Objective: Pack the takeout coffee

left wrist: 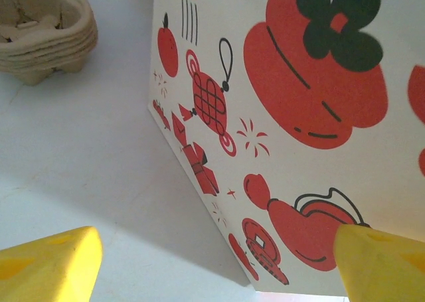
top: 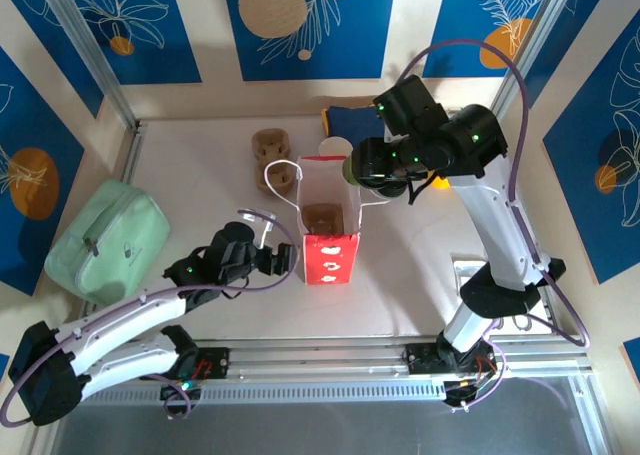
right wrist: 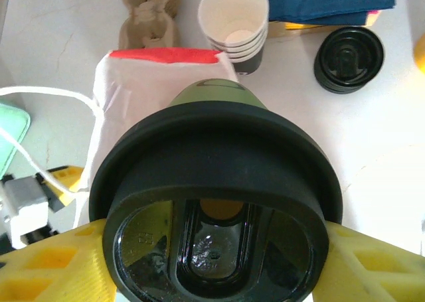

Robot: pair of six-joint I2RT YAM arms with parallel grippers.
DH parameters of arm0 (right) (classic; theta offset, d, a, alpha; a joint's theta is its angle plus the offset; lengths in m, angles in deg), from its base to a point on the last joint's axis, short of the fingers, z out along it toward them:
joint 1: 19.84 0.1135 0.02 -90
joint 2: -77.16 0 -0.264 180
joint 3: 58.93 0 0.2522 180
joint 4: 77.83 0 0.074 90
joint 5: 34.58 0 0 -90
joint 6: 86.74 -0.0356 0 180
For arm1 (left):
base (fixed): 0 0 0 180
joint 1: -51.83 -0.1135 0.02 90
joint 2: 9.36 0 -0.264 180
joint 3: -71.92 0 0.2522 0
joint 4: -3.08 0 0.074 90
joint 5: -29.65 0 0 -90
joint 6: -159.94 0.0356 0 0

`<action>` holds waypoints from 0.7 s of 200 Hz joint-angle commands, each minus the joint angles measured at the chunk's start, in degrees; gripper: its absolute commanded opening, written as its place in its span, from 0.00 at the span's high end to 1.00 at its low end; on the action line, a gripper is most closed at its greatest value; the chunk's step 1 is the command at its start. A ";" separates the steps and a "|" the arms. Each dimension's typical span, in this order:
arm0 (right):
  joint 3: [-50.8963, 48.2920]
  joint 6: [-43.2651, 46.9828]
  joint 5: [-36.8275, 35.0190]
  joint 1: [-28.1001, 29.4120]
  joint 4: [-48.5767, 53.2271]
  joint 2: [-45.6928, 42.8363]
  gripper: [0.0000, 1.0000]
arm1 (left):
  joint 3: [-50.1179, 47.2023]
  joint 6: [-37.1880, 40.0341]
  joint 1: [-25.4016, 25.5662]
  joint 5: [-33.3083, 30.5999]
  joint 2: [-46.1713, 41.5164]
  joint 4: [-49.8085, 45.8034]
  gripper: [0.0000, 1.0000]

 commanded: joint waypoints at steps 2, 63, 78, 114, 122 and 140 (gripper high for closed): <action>1.55 -1.92 -0.41 2.44 8.70 0.90 0.37 | -0.56 0.66 0.98 0.56 0.82 2.76 0.10; -0.76 -2.54 0.83 7.38 8.74 3.81 0.38 | -0.30 2.09 3.65 1.77 3.79 6.53 0.11; -2.01 -2.69 1.15 7.83 8.74 4.39 0.38 | -0.31 2.69 4.29 1.55 4.10 7.05 0.11; -5.52 -2.85 2.48 8.29 8.65 5.73 0.38 | -0.50 3.28 4.94 0.76 3.86 6.77 0.11; -6.00 -2.72 2.70 8.56 8.63 6.06 0.37 | -0.64 3.45 5.02 0.90 3.68 6.85 0.11; -7.03 -2.65 3.36 9.05 8.62 7.07 0.38 | -0.96 3.63 4.94 0.56 3.32 6.62 0.11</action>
